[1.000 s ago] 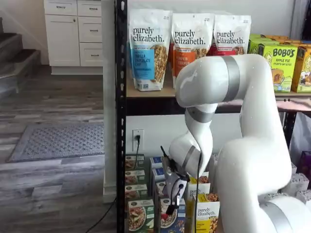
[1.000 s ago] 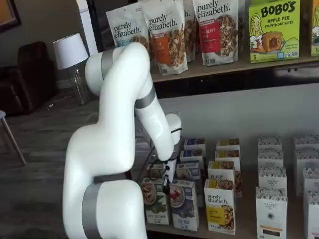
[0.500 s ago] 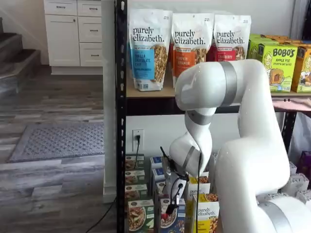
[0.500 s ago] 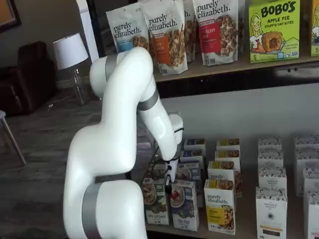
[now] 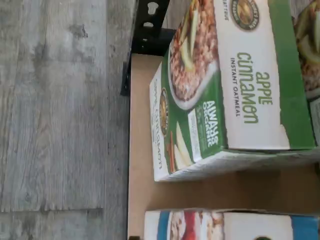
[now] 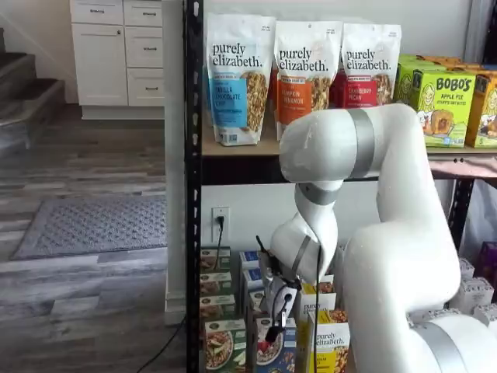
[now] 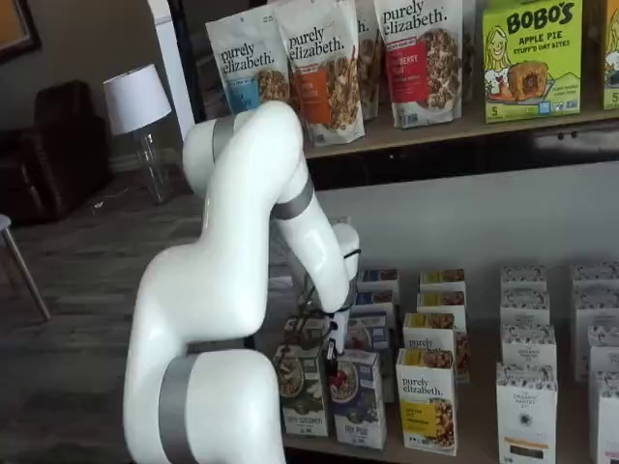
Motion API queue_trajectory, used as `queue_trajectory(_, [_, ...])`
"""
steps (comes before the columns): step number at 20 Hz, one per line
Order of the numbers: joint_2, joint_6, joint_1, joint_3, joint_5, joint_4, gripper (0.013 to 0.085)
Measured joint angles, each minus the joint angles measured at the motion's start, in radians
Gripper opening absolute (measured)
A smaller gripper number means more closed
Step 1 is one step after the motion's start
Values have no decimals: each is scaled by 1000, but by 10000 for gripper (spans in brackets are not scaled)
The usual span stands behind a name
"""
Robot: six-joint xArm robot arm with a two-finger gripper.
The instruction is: Pick up the blue and white box that is on the bottom shelf, the second box from the left
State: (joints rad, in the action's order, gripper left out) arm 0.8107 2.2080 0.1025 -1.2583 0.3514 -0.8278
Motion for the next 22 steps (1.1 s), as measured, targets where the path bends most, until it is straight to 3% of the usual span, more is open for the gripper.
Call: queue_trajectory(22, [110,-92,-50,-136,36,149,850])
